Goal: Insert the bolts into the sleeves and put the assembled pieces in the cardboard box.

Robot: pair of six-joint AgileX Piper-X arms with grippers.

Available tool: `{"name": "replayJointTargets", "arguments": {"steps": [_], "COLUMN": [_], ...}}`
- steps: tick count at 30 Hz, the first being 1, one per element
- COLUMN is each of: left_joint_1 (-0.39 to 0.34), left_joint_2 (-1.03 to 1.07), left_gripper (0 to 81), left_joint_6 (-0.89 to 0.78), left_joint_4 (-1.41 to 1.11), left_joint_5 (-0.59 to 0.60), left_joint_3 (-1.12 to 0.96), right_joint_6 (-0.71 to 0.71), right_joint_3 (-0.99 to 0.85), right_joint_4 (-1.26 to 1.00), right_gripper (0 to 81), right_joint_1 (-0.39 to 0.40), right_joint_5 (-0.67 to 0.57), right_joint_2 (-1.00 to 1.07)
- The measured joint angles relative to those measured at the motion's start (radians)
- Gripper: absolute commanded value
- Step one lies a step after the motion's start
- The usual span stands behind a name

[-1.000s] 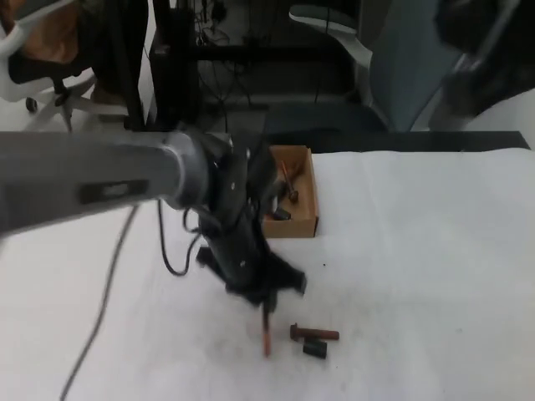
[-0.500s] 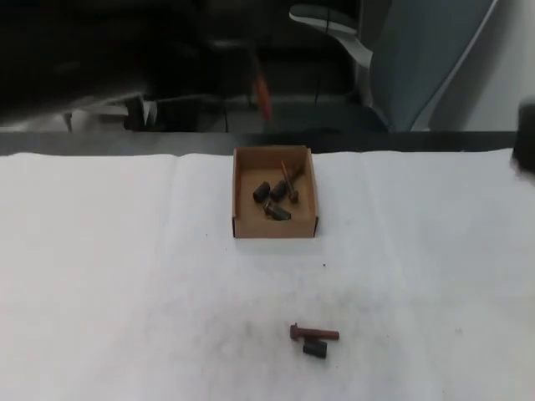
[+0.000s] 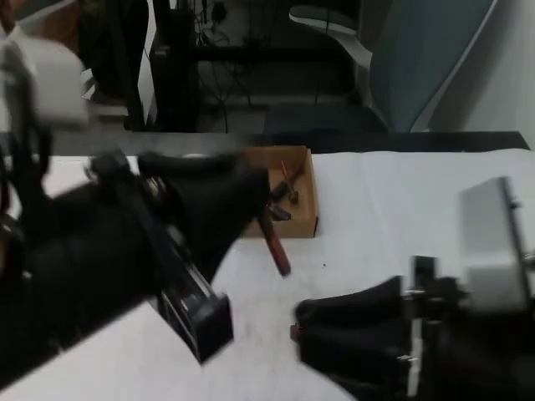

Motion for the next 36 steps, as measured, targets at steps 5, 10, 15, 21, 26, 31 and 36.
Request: {"name": "replayJointTargets", "arguments": {"steps": [5, 10, 15, 21, 26, 31, 36], "left_joint_1": [-0.003, -0.003, -0.003, -0.003, 0.021, 0.026, 0.026], "left_joint_2": [0.007, 0.007, 0.007, 0.007, 0.007, 0.007, 0.007], "left_gripper": [1.7, 1.7, 1.7, 1.7, 1.7, 1.7, 1.7], "left_joint_6": [0.042, 0.067, 0.076, 0.083, 0.083, 0.081, 0.081], "left_joint_4": [-0.002, 0.01, 0.034, 0.036, 0.042, 0.09, 0.104], "left_joint_5": [-0.011, -0.023, -0.023, 0.002, 0.037, 0.058, 0.059], "left_joint_3": [0.0, 0.0, 0.0, 0.0, 0.0, 0.0, 0.0], "right_joint_6": [0.0, -0.012, -0.032, -0.078, -0.105, -0.123, -0.144], "right_joint_3": [0.0, 0.0, 0.0, 0.0, 0.0, -0.005, -0.024], "right_joint_4": [-0.067, -0.103, -0.08, -0.044, 0.026, 0.026, 0.025], "right_gripper": [0.6, 0.6, 0.6, 0.6, 0.6, 0.6, 0.6], "right_joint_1": [0.028, 0.029, 0.029, 0.029, 0.029, 0.029, 0.029], "right_joint_5": [-0.006, -0.006, 0.035, 0.078, 0.1, 0.103, 0.097], "right_joint_2": [0.069, 0.07, 0.07, 0.07, 0.07, 0.07, 0.07]}}
